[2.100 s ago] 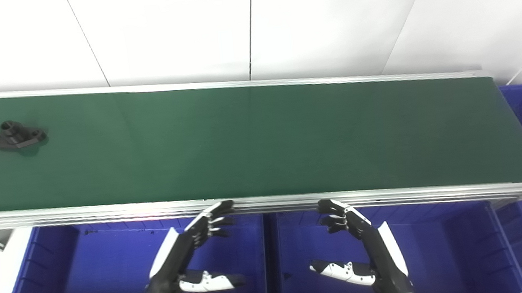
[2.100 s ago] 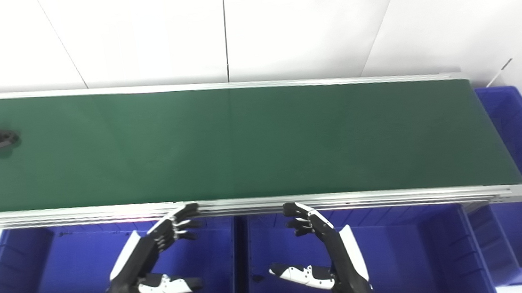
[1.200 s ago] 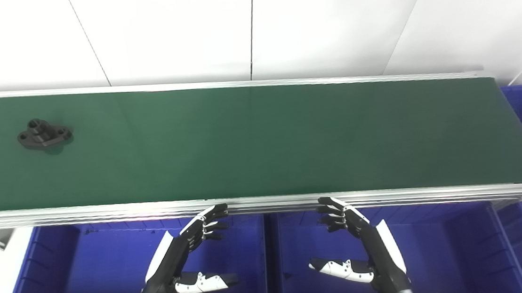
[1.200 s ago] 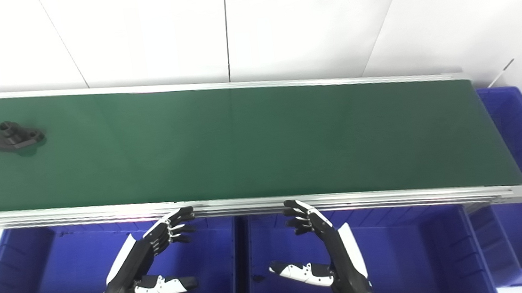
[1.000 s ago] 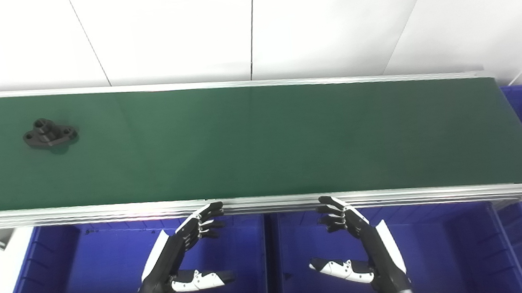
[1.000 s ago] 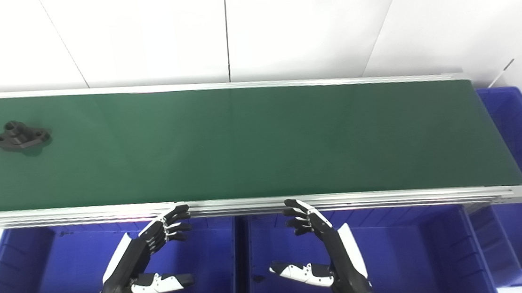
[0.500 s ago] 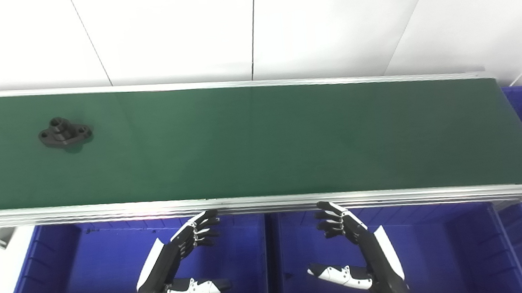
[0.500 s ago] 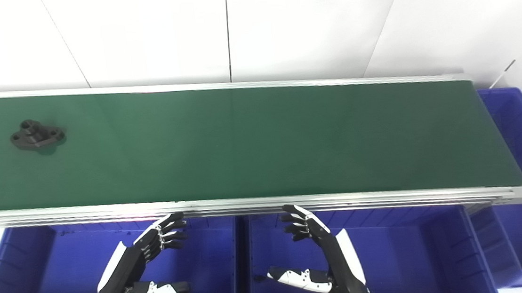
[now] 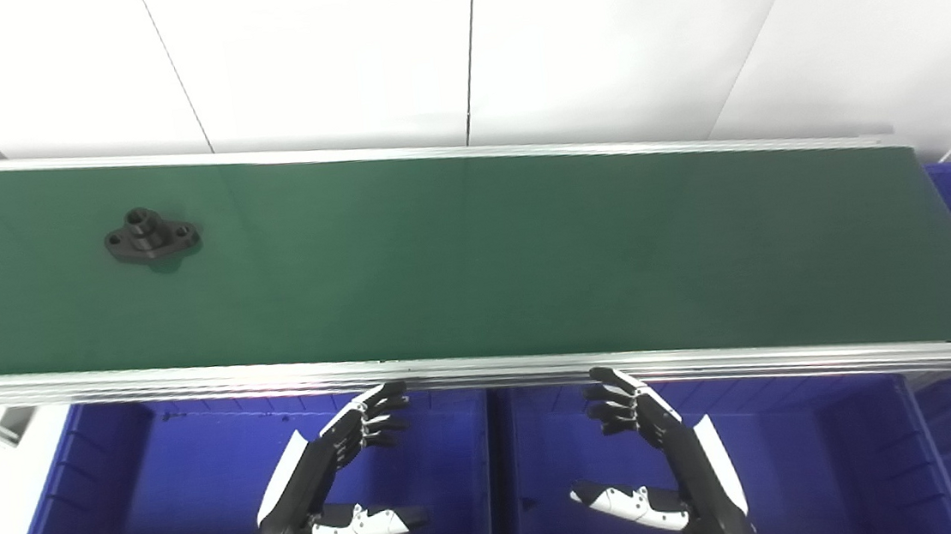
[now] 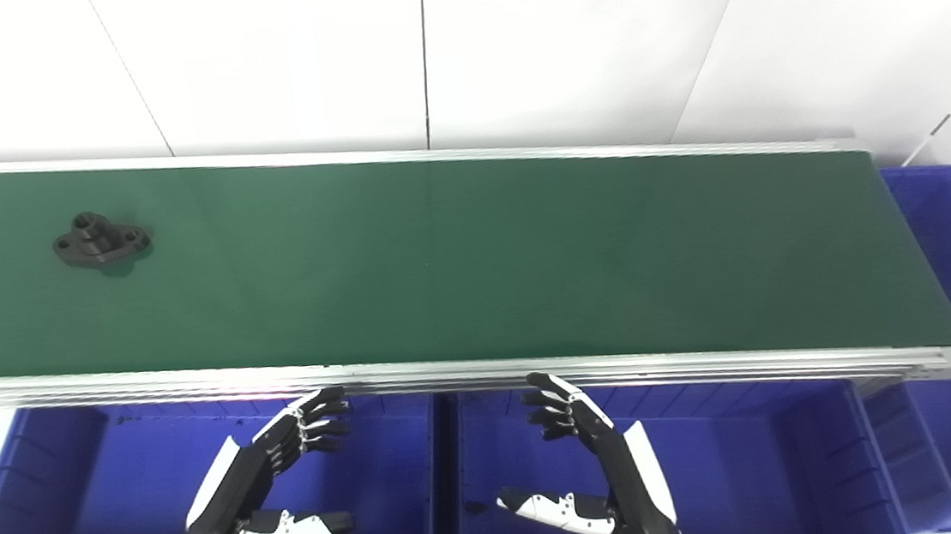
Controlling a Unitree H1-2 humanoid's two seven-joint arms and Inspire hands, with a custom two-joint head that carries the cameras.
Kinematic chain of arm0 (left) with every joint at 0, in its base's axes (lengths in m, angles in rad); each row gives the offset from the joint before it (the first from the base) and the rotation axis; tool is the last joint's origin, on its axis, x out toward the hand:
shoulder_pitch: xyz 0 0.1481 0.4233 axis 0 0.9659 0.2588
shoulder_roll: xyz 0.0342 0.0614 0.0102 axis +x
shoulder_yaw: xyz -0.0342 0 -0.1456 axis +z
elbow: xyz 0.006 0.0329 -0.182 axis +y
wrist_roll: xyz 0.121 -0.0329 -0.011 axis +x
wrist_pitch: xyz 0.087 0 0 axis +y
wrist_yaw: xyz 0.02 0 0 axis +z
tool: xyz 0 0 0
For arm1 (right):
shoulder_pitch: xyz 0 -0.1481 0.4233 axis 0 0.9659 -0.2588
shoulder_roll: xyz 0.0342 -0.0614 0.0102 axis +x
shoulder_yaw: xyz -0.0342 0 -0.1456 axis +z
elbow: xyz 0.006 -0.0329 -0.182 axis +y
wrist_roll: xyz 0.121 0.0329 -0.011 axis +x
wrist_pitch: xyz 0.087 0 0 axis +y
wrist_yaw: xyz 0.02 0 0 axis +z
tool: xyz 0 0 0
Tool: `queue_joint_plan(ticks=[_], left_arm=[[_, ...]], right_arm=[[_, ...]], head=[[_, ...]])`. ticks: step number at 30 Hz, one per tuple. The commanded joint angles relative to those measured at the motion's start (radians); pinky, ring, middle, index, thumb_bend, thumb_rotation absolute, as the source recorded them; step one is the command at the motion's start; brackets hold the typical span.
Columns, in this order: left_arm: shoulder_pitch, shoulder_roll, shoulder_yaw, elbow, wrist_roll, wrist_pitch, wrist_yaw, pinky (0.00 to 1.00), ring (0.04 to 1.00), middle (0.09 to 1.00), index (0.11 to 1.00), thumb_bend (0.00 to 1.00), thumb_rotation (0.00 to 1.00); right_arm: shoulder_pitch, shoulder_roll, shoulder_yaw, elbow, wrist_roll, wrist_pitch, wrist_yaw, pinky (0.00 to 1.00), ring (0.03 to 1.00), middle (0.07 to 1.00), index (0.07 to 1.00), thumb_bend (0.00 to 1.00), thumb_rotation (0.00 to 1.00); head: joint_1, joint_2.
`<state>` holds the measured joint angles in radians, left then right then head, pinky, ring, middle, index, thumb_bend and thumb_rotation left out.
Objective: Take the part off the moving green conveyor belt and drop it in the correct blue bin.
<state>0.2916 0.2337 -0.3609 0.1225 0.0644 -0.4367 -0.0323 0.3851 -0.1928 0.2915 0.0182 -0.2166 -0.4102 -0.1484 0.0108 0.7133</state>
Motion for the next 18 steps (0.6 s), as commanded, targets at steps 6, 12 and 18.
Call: queue_joint_plan(ticks=[6,12,18], left_arm=[[-0.013,0.002,0.012,-0.017,-0.015,-0.033,0.007,0.69,0.747,0.827,0.843,0.83,0.36],[-0.005,-0.003,0.023,-0.029,-0.029,-0.033,-0.009,0.68,0.743,0.825,0.845,0.82,0.34],[0.001,-0.007,0.029,-0.038,-0.030,-0.033,-0.013,0.68,0.735,0.817,0.838,0.82,0.33]], right_arm=[[-0.013,0.004,-0.001,-0.015,-0.014,-0.059,-0.009,0.64,0.711,0.772,0.834,0.78,0.44],[-0.011,0.005,0.002,-0.017,-0.015,-0.059,-0.018,0.64,0.712,0.772,0.828,0.77,0.45],[-0.009,0.007,0.000,-0.023,-0.008,-0.059,-0.013,0.65,0.712,0.771,0.826,0.77,0.44]], head=[[-0.002,-0.001],[-0.001,0.000],[-0.001,0.015]])
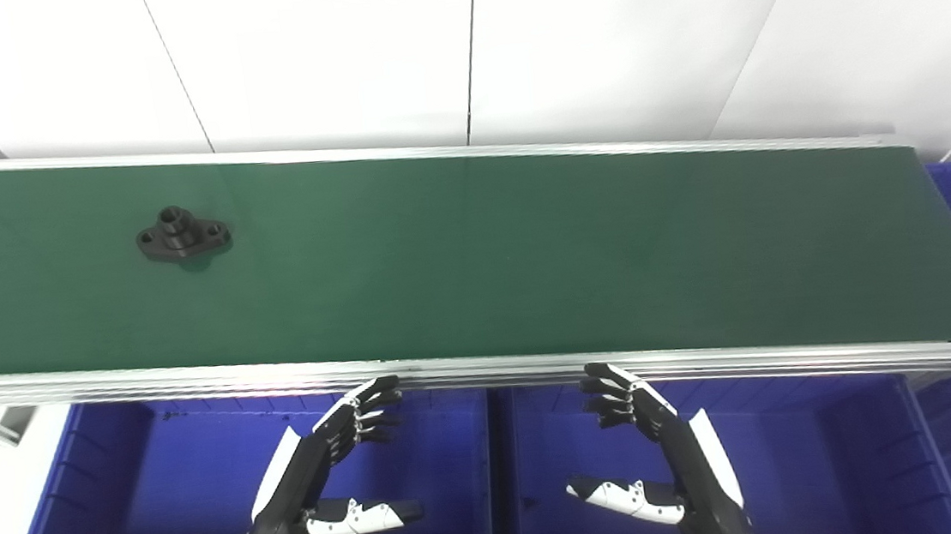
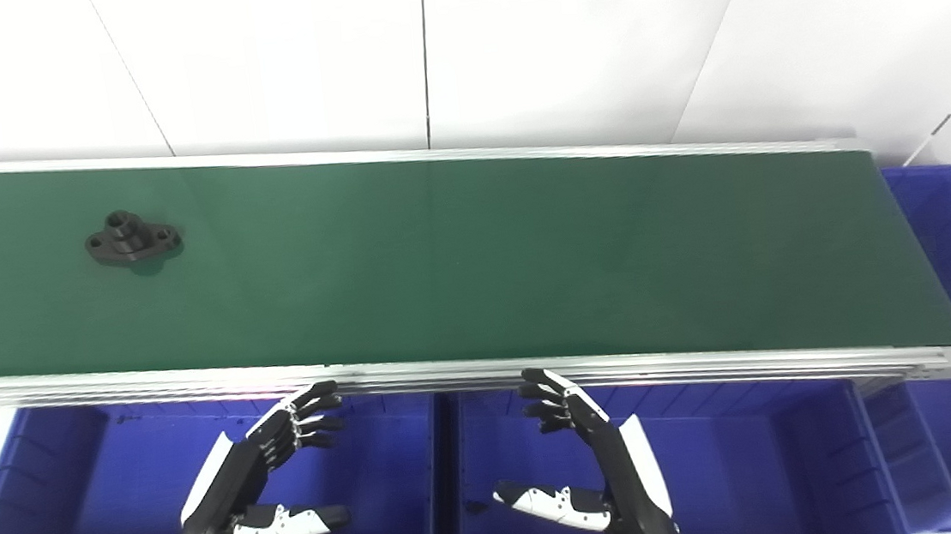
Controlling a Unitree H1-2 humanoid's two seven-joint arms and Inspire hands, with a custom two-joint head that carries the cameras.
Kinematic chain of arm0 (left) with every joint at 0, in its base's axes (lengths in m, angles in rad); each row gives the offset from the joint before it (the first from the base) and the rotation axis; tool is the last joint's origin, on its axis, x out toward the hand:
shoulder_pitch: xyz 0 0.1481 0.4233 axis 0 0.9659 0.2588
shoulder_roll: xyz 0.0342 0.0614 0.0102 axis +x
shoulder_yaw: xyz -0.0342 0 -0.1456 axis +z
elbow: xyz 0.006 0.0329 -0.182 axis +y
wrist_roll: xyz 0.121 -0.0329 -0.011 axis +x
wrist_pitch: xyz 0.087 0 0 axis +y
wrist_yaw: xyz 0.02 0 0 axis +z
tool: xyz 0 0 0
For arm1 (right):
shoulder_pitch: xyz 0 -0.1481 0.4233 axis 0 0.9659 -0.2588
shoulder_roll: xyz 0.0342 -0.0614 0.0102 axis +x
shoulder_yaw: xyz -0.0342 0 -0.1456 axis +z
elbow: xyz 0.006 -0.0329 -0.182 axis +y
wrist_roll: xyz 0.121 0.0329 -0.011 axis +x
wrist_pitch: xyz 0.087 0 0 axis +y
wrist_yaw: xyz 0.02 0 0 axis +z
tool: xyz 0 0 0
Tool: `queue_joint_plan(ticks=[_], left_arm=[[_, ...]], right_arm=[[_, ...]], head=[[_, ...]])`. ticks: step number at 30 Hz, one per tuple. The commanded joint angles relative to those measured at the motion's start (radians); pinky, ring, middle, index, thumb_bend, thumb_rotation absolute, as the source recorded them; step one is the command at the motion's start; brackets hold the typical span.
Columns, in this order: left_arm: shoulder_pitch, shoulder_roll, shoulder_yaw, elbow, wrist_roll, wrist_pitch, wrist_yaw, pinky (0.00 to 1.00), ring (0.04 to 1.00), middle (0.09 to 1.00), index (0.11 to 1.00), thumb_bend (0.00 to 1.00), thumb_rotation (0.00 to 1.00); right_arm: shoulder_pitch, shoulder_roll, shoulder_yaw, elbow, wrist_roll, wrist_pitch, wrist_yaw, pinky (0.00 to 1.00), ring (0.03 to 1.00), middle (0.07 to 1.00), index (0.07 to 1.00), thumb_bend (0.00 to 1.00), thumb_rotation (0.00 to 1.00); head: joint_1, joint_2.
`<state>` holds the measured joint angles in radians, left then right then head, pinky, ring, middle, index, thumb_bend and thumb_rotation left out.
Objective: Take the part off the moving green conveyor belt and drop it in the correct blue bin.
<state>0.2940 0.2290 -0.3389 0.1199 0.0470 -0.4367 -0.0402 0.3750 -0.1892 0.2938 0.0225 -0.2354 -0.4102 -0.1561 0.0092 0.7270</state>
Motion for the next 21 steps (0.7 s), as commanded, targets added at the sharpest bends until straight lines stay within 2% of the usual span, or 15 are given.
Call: queue_joint_plan(ticks=[1,5,11,12,17,21], left_arm=[[-0.002,-0.002,0.007,-0.035,-0.015,-0.033,-0.010,0.68,0.734,0.815,0.836,0.82,0.33],[-0.005,0.003,0.003,-0.031,0.001,-0.033,-0.004,0.68,0.739,0.823,0.842,0.82,0.36],[0.007,-0.005,0.017,-0.045,-0.017,-0.033,-0.016,0.67,0.731,0.813,0.833,0.82,0.32],[0.007,-0.004,0.017,-0.044,-0.015,-0.033,-0.015,0.67,0.731,0.812,0.832,0.82,0.31],[0.009,-0.005,0.017,-0.040,-0.008,-0.033,-0.010,0.68,0.736,0.819,0.835,0.82,0.33],[0.007,-0.003,0.015,-0.034,-0.006,-0.033,-0.009,0.67,0.738,0.818,0.833,0.82,0.33]], right_arm=[[0.002,0.003,-0.002,-0.027,0.012,-0.059,-0.003,0.65,0.713,0.771,0.828,0.77,0.44],[0.003,0.005,-0.003,-0.025,0.015,-0.059,0.000,0.66,0.719,0.777,0.831,0.77,0.44],[0.009,0.010,-0.006,-0.035,0.007,-0.060,-0.004,0.64,0.715,0.773,0.829,0.77,0.44],[0.008,0.008,-0.003,-0.034,0.010,-0.059,-0.005,0.64,0.715,0.773,0.829,0.77,0.44],[0.011,0.006,-0.002,-0.034,0.012,-0.059,-0.006,0.65,0.714,0.772,0.826,0.77,0.44],[0.010,0.008,0.001,-0.033,0.010,-0.059,-0.017,0.64,0.707,0.763,0.822,0.78,0.43]], head=[[0.001,-0.003],[-0.003,-0.003],[-0.001,-0.003],[0.001,-0.015],[0.001,-0.023],[-0.004,-0.019]])
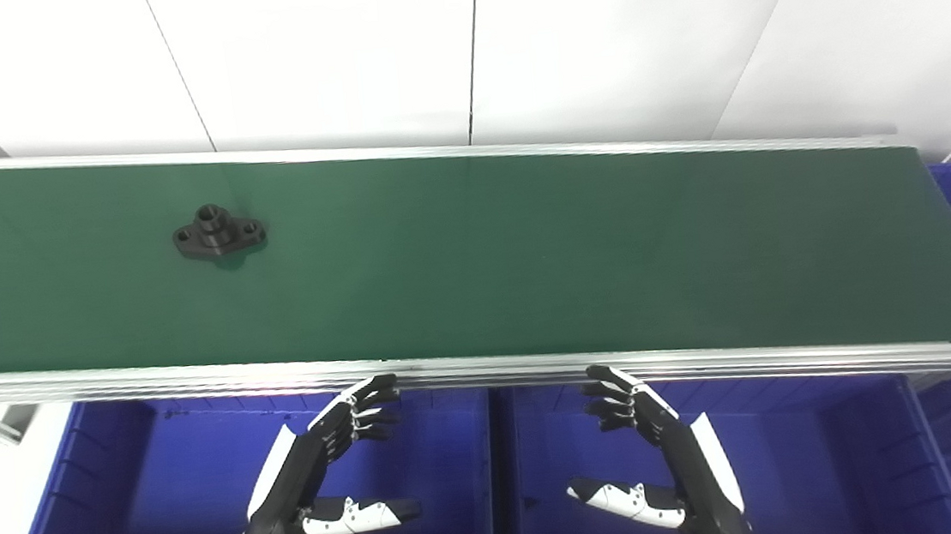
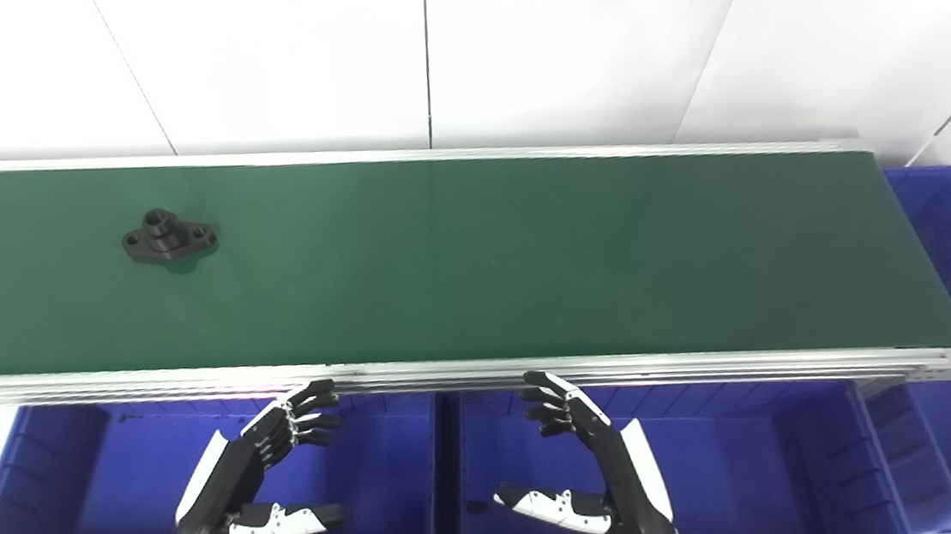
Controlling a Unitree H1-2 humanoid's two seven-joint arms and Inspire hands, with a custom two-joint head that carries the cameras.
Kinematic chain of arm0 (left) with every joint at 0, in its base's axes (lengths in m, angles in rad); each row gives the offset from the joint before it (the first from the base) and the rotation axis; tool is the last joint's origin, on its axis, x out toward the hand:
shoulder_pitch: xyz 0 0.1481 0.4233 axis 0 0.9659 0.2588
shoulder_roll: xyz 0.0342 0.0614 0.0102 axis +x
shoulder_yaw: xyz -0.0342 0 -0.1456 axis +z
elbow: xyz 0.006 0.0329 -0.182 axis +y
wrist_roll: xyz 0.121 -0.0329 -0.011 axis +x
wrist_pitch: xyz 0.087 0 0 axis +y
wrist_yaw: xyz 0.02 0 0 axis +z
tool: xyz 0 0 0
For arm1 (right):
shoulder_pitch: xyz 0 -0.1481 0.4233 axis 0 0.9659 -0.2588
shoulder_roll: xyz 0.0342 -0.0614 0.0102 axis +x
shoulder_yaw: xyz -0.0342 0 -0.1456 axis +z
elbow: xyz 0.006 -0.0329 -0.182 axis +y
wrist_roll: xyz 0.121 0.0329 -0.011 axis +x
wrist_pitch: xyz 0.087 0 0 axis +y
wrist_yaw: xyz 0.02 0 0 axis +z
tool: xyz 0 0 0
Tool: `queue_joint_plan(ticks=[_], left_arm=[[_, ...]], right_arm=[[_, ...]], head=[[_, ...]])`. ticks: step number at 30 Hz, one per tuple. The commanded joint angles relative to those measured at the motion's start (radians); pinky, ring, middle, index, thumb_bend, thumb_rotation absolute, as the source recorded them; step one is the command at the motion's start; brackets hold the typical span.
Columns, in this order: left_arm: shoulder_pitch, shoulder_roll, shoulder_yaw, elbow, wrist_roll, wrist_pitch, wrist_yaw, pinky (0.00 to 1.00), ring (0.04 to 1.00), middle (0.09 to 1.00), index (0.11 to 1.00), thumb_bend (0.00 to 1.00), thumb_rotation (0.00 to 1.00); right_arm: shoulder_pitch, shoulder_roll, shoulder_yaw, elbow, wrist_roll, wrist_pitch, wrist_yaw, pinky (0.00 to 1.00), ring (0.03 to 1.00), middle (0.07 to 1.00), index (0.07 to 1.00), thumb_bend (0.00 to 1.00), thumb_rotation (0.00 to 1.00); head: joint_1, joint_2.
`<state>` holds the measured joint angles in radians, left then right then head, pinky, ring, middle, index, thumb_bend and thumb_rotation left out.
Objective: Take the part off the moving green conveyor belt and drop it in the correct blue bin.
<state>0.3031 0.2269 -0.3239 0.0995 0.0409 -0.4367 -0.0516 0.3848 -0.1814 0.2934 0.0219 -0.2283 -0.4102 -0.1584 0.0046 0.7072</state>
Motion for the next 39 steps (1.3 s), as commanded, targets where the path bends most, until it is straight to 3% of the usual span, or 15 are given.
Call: queue_joint_plan(ticks=[1,8,14,24,28,39], left_arm=[[-0.003,-0.001,0.000,-0.012,-0.001,-0.033,0.001,0.67,0.738,0.820,0.835,0.82,0.33],[-0.012,-0.001,0.002,-0.007,0.002,-0.033,-0.007,0.68,0.745,0.821,0.835,0.82,0.33],[-0.017,-0.004,-0.005,-0.003,0.011,-0.033,0.004,0.68,0.742,0.822,0.835,0.82,0.33],[-0.029,-0.002,-0.033,0.006,0.026,-0.033,0.034,0.68,0.740,0.823,0.835,0.82,0.33],[-0.036,-0.006,-0.042,0.016,0.031,-0.033,0.043,0.68,0.740,0.825,0.838,0.82,0.33],[-0.058,0.000,-0.070,0.044,0.031,-0.033,0.066,0.68,0.751,0.841,0.847,0.83,0.35]], right_arm=[[-0.001,0.000,0.001,-0.031,-0.001,-0.059,-0.018,0.63,0.703,0.760,0.821,0.78,0.43],[-0.008,-0.004,0.001,-0.035,0.011,-0.059,-0.018,0.65,0.725,0.774,0.829,0.78,0.44],[-0.009,-0.007,0.010,-0.061,0.013,-0.060,-0.069,0.61,0.689,0.746,0.808,0.80,0.34],[-0.018,-0.044,0.032,-0.107,0.069,-0.060,-0.127,0.62,0.685,0.746,0.805,0.77,0.28],[-0.025,-0.051,0.024,-0.131,0.073,-0.059,-0.128,0.63,0.694,0.744,0.797,0.78,0.33],[-0.091,-0.064,-0.035,-0.190,0.093,-0.059,-0.075,0.66,0.674,0.720,0.812,0.78,0.35]], head=[[0.001,0.001],[0.009,0.012],[0.032,0.014],[0.037,0.009],[0.044,0.006],[0.049,-0.007]])
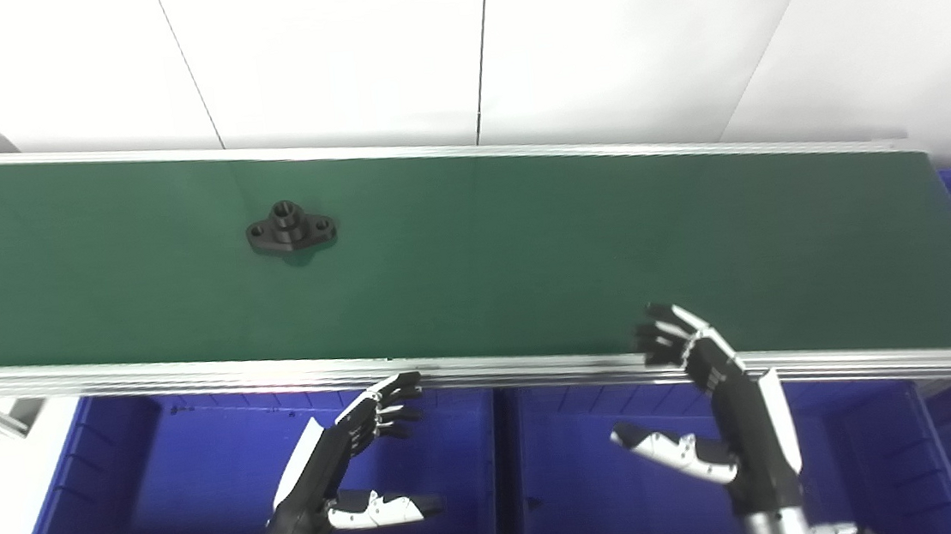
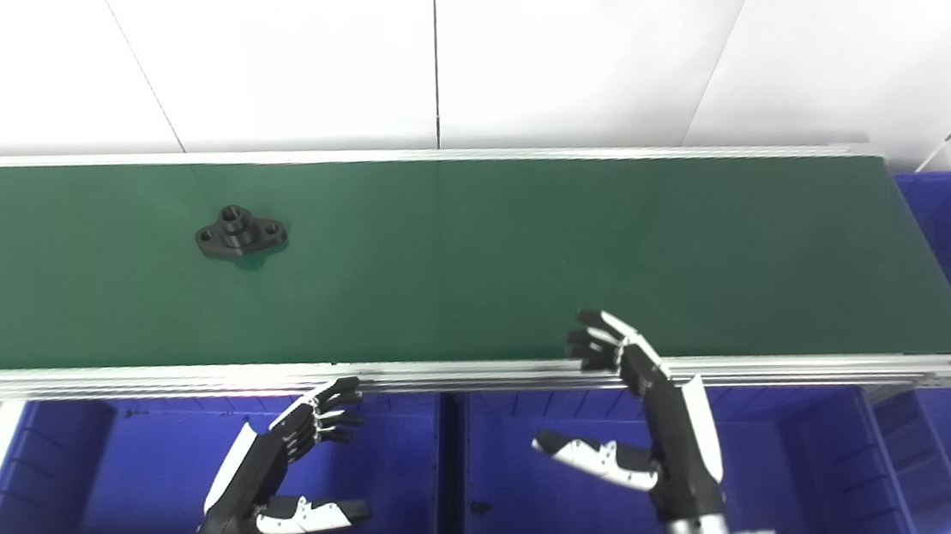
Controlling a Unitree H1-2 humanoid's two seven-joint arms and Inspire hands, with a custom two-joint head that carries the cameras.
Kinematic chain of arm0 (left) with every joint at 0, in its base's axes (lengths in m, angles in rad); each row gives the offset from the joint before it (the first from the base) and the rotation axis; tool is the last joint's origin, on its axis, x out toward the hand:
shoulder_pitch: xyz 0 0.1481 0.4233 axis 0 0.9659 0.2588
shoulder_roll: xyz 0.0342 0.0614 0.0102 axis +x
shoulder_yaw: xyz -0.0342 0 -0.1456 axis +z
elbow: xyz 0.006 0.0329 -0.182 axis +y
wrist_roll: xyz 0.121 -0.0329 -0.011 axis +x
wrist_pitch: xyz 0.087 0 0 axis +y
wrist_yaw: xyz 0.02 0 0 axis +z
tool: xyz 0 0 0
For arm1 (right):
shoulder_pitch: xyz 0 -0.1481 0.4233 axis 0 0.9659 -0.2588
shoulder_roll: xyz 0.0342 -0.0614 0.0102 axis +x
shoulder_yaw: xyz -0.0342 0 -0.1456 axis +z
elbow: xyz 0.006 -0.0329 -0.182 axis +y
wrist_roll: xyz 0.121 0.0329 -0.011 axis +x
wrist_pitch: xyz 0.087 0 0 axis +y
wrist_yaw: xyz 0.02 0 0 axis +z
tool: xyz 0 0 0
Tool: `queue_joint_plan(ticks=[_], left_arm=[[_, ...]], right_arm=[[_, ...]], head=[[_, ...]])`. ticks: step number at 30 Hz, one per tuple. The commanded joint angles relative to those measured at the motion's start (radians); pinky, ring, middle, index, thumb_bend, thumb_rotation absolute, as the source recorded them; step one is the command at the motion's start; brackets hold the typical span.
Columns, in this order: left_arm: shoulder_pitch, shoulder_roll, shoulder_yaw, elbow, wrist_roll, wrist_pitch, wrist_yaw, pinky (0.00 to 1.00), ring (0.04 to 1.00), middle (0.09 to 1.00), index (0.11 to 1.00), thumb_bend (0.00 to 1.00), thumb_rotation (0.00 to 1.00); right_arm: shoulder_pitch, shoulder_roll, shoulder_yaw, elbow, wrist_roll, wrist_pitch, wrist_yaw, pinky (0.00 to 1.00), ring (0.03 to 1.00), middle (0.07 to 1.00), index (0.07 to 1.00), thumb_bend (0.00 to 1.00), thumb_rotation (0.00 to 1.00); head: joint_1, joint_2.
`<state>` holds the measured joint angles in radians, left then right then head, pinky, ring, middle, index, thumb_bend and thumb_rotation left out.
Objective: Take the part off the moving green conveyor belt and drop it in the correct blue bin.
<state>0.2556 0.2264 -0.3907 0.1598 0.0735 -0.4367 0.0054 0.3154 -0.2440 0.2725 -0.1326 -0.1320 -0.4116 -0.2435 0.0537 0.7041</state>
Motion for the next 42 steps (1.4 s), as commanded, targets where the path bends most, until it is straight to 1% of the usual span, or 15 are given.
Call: queue_joint_plan(ticks=[1,6,8,9,10,11,12,14,18,20,23,30,33,36,42], left_arm=[[-0.012,0.002,-0.005,-0.013,0.001,-0.033,0.012,0.68,0.753,0.844,0.848,0.83,0.35],[-0.019,0.013,-0.017,-0.006,0.017,-0.033,0.031,0.68,0.753,0.846,0.853,0.83,0.37],[-0.021,0.013,-0.016,0.003,0.013,-0.033,0.034,0.69,0.757,0.848,0.852,0.83,0.37],[-0.022,0.012,-0.014,0.008,0.011,-0.033,0.035,0.69,0.760,0.849,0.847,0.85,0.37],[-0.022,0.013,-0.014,0.011,0.012,-0.033,0.037,0.69,0.761,0.849,0.846,0.85,0.37],[-0.023,0.014,-0.014,0.013,0.013,-0.033,0.039,0.69,0.762,0.852,0.846,0.85,0.37],[-0.024,0.018,-0.019,0.015,0.023,-0.033,0.048,0.69,0.762,0.852,0.846,0.85,0.37],[-0.028,0.023,-0.025,0.019,0.024,-0.033,0.051,0.69,0.767,0.858,0.849,0.85,0.38],[-0.034,0.026,-0.034,0.030,0.014,-0.033,0.055,0.69,0.765,0.858,0.850,0.83,0.35],[-0.033,0.024,-0.032,0.031,0.002,-0.033,0.043,0.69,0.769,0.860,0.851,0.83,0.35],[-0.041,0.030,-0.044,0.033,0.024,-0.033,0.070,0.69,0.771,0.858,0.853,0.83,0.35],[-0.070,0.051,-0.093,0.053,0.049,-0.033,0.133,0.70,0.765,0.847,0.852,0.82,0.36],[-0.078,0.057,-0.111,0.060,0.049,-0.033,0.154,0.69,0.767,0.844,0.849,0.83,0.37],[-0.085,0.062,-0.124,0.065,0.046,-0.033,0.162,0.70,0.771,0.844,0.847,0.82,0.35],[-0.104,0.079,-0.169,0.076,0.067,-0.033,0.218,0.70,0.759,0.834,0.844,0.82,0.36]], right_arm=[[-0.033,0.001,-0.020,-0.035,0.002,-0.058,0.014,0.66,0.669,0.714,0.818,0.78,0.35],[-0.077,0.015,-0.046,-0.024,-0.020,-0.057,0.030,0.62,0.662,0.710,0.836,0.80,0.35],[-0.095,0.012,-0.053,-0.025,-0.045,-0.050,0.054,0.63,0.670,0.727,0.835,0.79,0.37],[-0.102,0.010,-0.057,-0.027,-0.056,-0.045,0.070,0.66,0.697,0.750,0.852,0.79,0.39],[-0.113,0.005,-0.059,-0.035,-0.062,-0.027,0.091,0.67,0.706,0.758,0.858,0.79,0.39],[-0.119,0.003,-0.061,-0.041,-0.065,-0.016,0.107,0.68,0.722,0.771,0.866,0.79,0.39],[-0.133,0.002,-0.065,-0.052,-0.071,0.010,0.125,0.69,0.723,0.772,0.867,0.79,0.39],[-0.162,0.006,-0.077,-0.067,-0.097,0.045,0.150,0.66,0.721,0.780,0.872,0.82,0.40],[-0.215,0.019,-0.095,-0.067,-0.114,0.087,0.192,0.63,0.709,0.781,0.881,0.83,0.41],[-0.241,0.021,-0.100,-0.077,-0.126,0.136,0.219,0.63,0.715,0.789,0.889,0.83,0.42],[-0.291,0.026,-0.104,-0.092,-0.145,0.217,0.257,0.63,0.728,0.793,0.891,0.84,0.42],[-0.393,0.026,-0.105,-0.092,-0.209,0.333,0.320,0.65,0.740,0.801,0.886,0.83,0.42],[-0.430,0.027,-0.104,-0.084,-0.213,0.361,0.342,0.65,0.744,0.800,0.881,0.83,0.38],[-0.474,0.022,-0.097,-0.061,-0.232,0.360,0.356,0.65,0.738,0.800,0.878,0.82,0.36],[-0.554,0.026,-0.080,-0.013,-0.289,0.392,0.384,0.65,0.739,0.797,0.876,0.82,0.39]], head=[[0.000,-0.004],[0.009,-0.017],[0.004,-0.024],[0.004,-0.024],[0.004,-0.039],[0.004,-0.039],[0.007,-0.054],[0.009,-0.057],[0.015,-0.056],[0.019,-0.057],[0.016,-0.062],[0.008,-0.073],[0.008,-0.076],[0.005,-0.078],[0.007,-0.086]])
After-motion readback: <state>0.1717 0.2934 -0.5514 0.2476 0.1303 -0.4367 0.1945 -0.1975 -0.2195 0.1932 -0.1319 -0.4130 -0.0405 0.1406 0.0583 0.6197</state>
